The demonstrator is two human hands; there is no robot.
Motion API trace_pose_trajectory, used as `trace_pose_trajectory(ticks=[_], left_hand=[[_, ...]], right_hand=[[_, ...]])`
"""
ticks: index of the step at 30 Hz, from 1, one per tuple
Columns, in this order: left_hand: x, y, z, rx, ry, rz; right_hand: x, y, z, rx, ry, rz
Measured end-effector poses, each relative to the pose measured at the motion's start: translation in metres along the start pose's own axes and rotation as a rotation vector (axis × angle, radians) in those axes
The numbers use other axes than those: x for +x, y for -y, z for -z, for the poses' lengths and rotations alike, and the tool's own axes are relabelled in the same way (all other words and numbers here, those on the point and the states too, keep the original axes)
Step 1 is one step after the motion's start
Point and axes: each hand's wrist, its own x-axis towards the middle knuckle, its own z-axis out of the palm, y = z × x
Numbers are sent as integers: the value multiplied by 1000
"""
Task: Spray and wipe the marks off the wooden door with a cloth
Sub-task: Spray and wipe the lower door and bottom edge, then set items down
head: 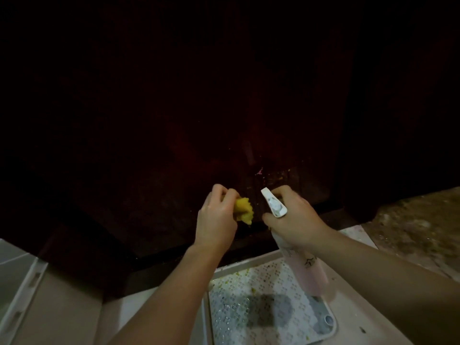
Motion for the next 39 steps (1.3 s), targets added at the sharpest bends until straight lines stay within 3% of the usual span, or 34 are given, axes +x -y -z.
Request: trace_pose_trajectory(ticks=[4, 7, 10, 16, 19, 22, 26, 33, 39], left_hand=[[13, -12, 18, -222, -240, 103], [17, -22, 23, -305, -303, 202], [14, -28, 22, -392, -284, 317], [16, -37, 21, -637, -258, 634], [22, -36, 22, -874, -190, 892], [24, -35, 26, -1083, -97, 1058], [21, -26, 25, -1071, -56, 1083], [23, -28, 32, -1037, -49, 1022], [31, -48, 41, -1019, -103, 974]], right_hand=[[-2, -3, 7, -4, -67, -18], [-1, 3, 14, -105, -136, -8], [0, 7, 17, -111, -154, 15], [3, 9, 22, 19, -25, 29], [3, 10, 20, 28, 5, 44], [4, 12, 20, -34, -66, 47], [6, 13, 22, -72, -128, 15], [3, 8, 22, 78, -4, 12], [5, 5, 25, -88, -159, 26]])
